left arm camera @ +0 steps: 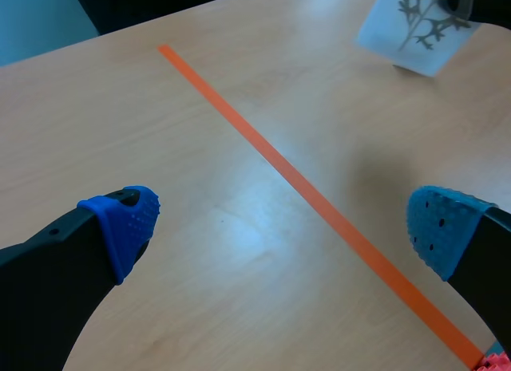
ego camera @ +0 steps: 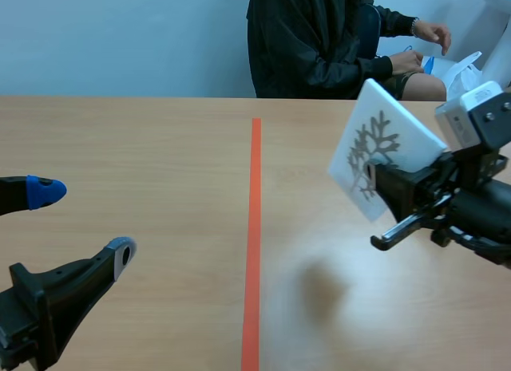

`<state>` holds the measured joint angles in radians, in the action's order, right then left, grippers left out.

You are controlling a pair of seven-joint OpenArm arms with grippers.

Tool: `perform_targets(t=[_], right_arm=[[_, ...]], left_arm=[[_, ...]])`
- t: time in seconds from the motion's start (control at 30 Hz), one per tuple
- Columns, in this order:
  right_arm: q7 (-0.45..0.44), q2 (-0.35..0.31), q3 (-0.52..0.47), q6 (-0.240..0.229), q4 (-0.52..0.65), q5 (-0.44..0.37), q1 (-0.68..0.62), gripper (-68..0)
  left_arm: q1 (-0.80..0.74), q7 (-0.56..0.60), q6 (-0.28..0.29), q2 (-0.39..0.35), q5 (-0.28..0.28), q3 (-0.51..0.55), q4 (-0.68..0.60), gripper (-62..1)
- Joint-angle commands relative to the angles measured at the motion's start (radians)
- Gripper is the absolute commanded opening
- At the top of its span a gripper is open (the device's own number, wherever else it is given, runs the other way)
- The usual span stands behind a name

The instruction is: Sort the leaf by its shape. The table is split by an orange tape line. A compound leaf with several leaflets goes to the left side, a simple leaf with one blade goes to the right side. Return to the home posture when a red brick is placed on the table.

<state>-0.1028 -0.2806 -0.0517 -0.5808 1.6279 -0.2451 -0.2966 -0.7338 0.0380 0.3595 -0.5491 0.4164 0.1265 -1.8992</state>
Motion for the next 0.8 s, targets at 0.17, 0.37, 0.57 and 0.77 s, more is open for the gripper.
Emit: perform_targets(t=[0.17, 0.37, 0.57, 0.77], right_arm=[[0.016, -0.016, -0.062, 0.015, -0.022, -0.018, 0.011, -66.4], [0.015, -0.019, -0.061, 0.055, -0.123, -0.018, 0.048, -66.4], [0.014, -0.025, -0.061, 0.068, -0.271, -0.021, 0.139, -66.4], [0.01, -0.03, -0.061, 0.088, -0.417, -0.021, 0.235, -66.4]], left_arm=[[0.003, 0.017, -0.001, -0.003, 0.006, -0.002, -0.017, 1.4], [0.003, 0.017, -0.001, -0.003, 0.006, -0.002, -0.017, 1.4], [0.003, 0.017, -0.001, -0.003, 0.006, -0.002, -0.017, 1.4], [0.003, 0.017, -0.001, -0.003, 0.006, -0.002, -0.017, 1.4]])
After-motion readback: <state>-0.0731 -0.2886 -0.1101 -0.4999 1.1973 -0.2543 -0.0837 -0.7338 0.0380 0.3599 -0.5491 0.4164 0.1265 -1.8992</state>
